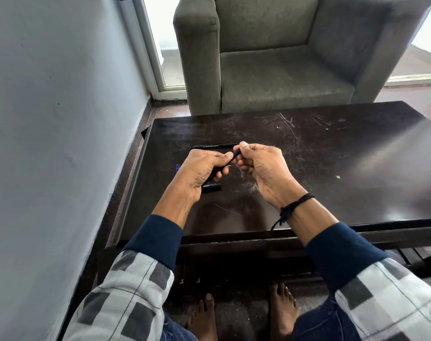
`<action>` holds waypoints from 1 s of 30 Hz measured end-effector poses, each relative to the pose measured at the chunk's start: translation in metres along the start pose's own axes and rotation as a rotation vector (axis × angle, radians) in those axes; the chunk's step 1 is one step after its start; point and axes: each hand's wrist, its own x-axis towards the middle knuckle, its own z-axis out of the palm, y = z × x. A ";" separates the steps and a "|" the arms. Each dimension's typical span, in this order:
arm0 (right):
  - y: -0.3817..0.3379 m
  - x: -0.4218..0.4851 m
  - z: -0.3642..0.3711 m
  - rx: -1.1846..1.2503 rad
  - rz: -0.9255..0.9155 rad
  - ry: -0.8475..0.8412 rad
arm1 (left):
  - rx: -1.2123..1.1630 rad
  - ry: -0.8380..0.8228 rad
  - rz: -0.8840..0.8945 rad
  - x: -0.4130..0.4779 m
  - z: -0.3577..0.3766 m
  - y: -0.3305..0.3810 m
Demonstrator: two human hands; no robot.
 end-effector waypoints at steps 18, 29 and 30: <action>-0.003 -0.003 -0.001 -0.051 0.080 0.033 | 0.049 0.013 0.036 0.002 -0.005 0.001; 0.000 -0.001 -0.002 -0.064 0.075 0.028 | 0.058 0.008 0.027 0.000 -0.003 0.001; -0.001 -0.001 -0.002 -0.077 0.084 0.039 | 0.066 0.007 0.032 0.000 -0.004 0.001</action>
